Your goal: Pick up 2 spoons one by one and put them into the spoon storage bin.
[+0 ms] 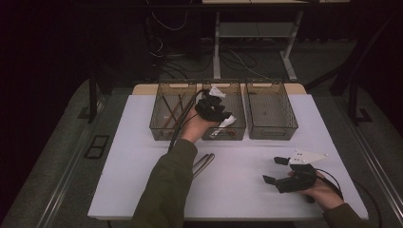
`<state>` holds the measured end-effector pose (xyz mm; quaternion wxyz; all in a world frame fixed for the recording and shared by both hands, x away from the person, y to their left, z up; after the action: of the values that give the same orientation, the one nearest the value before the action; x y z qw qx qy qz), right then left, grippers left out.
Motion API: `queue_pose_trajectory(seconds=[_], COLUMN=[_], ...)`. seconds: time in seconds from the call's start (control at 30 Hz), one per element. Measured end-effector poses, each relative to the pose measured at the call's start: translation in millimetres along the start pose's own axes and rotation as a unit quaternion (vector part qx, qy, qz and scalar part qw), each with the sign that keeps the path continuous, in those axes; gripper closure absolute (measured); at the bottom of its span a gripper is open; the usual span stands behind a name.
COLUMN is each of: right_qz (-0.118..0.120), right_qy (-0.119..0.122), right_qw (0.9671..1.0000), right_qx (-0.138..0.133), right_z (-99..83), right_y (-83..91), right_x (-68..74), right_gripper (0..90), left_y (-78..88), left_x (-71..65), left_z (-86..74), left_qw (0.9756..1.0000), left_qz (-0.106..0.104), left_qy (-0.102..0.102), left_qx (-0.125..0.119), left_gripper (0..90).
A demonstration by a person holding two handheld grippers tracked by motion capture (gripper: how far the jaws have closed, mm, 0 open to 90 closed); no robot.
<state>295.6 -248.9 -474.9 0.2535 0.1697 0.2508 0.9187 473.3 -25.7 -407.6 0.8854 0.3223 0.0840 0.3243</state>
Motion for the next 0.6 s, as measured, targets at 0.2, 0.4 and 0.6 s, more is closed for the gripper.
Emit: queue_pose_trajectory(seconds=[0.2, 0.4, 0.6], right_qz=[0.000, -0.001, -0.003], right_qy=[0.000, 0.001, 0.001], right_qw=[1.0000, 1.0000, 1.0000], right_qx=[0.002, 0.002, 0.000], right_z=[-0.1, 0.0, 0.3], right_y=[0.3, 0.3, 0.8], right_x=[-0.1, -0.7, -1.3], right_gripper=[14.6, 14.6, 14.6], left_y=[23.7, 44.4, 61.4], left_x=[-6.2, -10.9, -12.1], left_z=[-16.1, -31.9, -50.4], left_qw=[0.9996, 0.9992, 0.9989], left_qz=[-0.011, -0.009, 0.000], left_qy=[0.021, 0.032, 0.041], left_qx=[-0.012, -0.021, -0.023], left_gripper=[45.9, 42.5, 39.6])
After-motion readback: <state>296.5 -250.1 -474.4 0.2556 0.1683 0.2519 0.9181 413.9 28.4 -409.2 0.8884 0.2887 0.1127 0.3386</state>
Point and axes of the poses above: each handheld gripper's, and its own axes: y roughly backward along the jaws, z roughly out of its top, x roughly to its left, the point moved 6 cm from there along -y, roughly forward along the jaws, and after that the axes turned 7 degrees about z, right-handed, at the moved point
